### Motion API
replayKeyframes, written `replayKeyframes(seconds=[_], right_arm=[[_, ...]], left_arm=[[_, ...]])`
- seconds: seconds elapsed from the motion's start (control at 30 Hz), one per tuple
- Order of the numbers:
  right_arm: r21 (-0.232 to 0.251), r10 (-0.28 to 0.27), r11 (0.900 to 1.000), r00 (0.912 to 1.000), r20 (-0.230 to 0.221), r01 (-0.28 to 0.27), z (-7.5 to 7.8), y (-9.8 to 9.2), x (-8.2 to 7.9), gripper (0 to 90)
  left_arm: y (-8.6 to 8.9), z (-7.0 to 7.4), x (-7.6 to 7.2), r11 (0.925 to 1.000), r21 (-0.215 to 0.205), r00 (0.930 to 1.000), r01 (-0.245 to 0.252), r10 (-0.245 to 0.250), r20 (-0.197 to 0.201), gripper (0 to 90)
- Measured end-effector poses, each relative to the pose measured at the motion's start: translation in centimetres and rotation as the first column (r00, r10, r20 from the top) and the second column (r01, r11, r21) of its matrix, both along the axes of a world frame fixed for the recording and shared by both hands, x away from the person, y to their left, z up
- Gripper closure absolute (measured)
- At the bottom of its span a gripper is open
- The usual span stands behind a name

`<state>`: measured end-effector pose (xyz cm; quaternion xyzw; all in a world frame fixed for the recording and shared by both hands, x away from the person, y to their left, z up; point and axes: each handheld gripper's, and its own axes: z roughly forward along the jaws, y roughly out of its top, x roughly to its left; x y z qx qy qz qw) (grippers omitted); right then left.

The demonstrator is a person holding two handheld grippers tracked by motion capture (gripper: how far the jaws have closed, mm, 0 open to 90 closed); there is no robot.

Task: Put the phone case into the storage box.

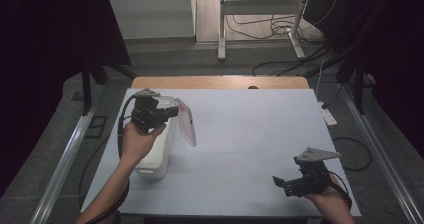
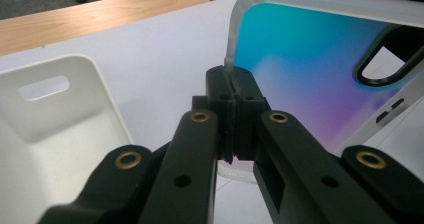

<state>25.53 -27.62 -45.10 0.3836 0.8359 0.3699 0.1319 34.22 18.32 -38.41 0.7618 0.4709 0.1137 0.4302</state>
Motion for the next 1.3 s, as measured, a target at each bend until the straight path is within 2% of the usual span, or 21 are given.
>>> replayKeyframes(seconds=[0.37,0.73,1.0,1.3], right_arm=[[-0.003,-0.04,0.999,0.9992,-0.007,0.039,-0.4,-1.2,-0.4,0.0],[0.003,-0.108,0.994,0.9941,-0.006,0.108,-0.3,-2.9,-0.9,0.0],[0.008,-0.126,0.992,0.992,-0.005,0.126,-0.2,-3.2,-1.0,0.0],[-0.007,-0.119,0.993,0.9928,0.0,0.119,-0.2,-3.0,-1.0,0.0]], left_arm=[[1.6,0.5,0.3,0.9993,-0.002,0.9993,-0.036,0.036,0.002,88.4],[3.1,0.9,0.9,0.9967,0.003,0.9967,-0.081,0.081,0.004,88.3],[4.2,1.1,1.3,0.9932,0.015,0.9933,-0.115,0.115,0.005,88.3],[5.5,1.3,1.8,0.9866,0.021,0.9869,-0.161,0.161,0.005,88.3]])
